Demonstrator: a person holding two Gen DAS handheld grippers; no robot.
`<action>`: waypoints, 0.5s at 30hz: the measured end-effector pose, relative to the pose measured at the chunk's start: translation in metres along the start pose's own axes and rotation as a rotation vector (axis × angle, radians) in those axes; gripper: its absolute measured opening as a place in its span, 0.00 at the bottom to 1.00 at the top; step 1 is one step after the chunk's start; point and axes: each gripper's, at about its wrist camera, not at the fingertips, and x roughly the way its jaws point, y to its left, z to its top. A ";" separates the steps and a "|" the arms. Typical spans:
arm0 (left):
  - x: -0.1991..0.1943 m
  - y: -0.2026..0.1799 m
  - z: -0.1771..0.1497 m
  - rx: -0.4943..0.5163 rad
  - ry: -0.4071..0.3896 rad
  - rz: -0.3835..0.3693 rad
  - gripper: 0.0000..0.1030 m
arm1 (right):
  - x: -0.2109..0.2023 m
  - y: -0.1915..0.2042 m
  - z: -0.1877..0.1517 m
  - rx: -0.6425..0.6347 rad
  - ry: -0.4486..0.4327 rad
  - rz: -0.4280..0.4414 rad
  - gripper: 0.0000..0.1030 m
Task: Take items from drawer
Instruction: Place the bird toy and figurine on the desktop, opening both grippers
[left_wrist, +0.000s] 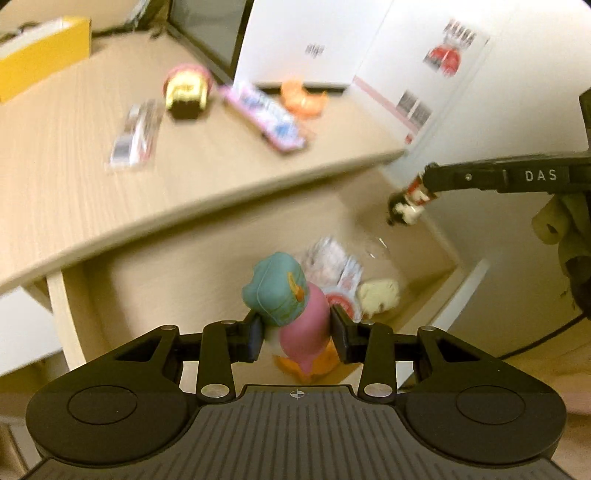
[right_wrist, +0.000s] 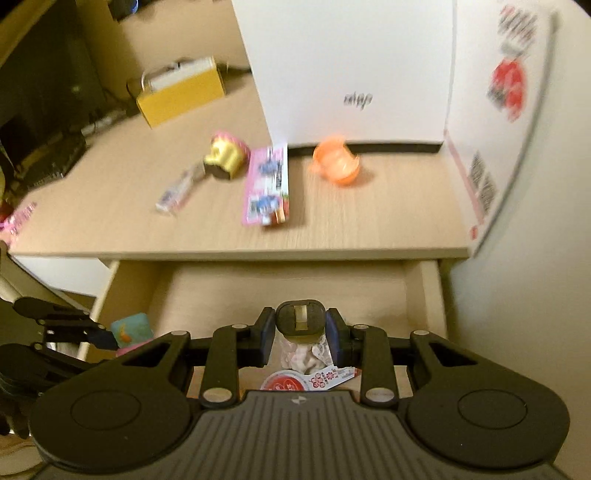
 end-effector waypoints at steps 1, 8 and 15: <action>-0.006 -0.001 0.005 0.002 -0.021 -0.008 0.40 | -0.007 -0.001 0.002 0.006 -0.013 0.006 0.28; -0.041 0.002 0.066 0.020 -0.216 0.019 0.40 | -0.047 -0.001 0.044 0.046 -0.162 0.055 0.28; 0.016 0.036 0.124 -0.040 -0.215 0.104 0.41 | -0.016 -0.010 0.102 0.050 -0.283 -0.041 0.28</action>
